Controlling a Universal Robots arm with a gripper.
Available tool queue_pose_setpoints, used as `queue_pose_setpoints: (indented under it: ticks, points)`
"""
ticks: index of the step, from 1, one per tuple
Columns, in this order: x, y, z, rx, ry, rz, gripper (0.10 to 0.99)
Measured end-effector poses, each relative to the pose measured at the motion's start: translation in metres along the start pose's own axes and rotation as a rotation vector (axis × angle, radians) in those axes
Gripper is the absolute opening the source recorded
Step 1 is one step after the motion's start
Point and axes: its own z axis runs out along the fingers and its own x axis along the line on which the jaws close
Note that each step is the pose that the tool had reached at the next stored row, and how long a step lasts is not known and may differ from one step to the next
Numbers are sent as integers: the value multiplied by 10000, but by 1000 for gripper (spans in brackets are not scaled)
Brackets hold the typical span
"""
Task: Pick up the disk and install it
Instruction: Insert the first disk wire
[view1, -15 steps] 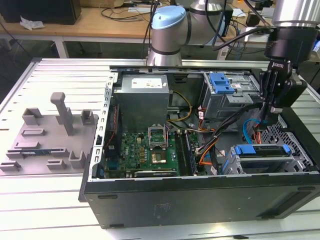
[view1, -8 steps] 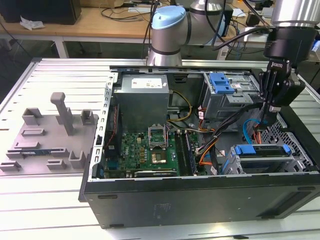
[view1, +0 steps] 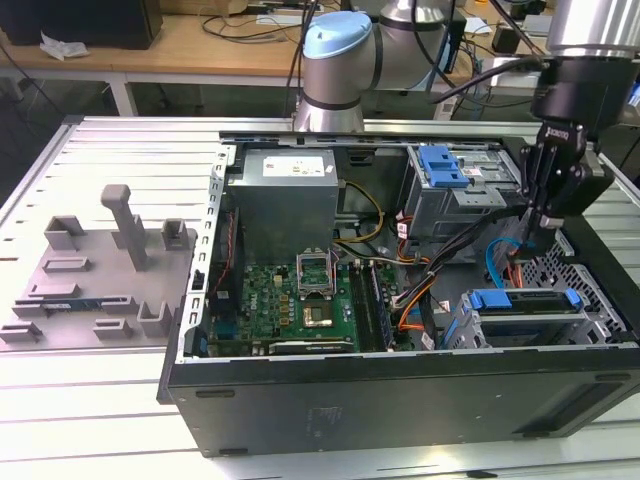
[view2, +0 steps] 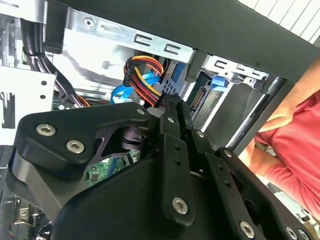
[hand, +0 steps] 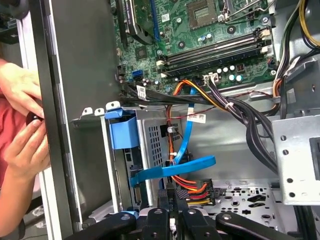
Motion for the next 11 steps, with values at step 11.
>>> queue_pose_setpoints:
  ticks: [11]
  points:
    - [332,-53,29,-184,-1182,-42,165]
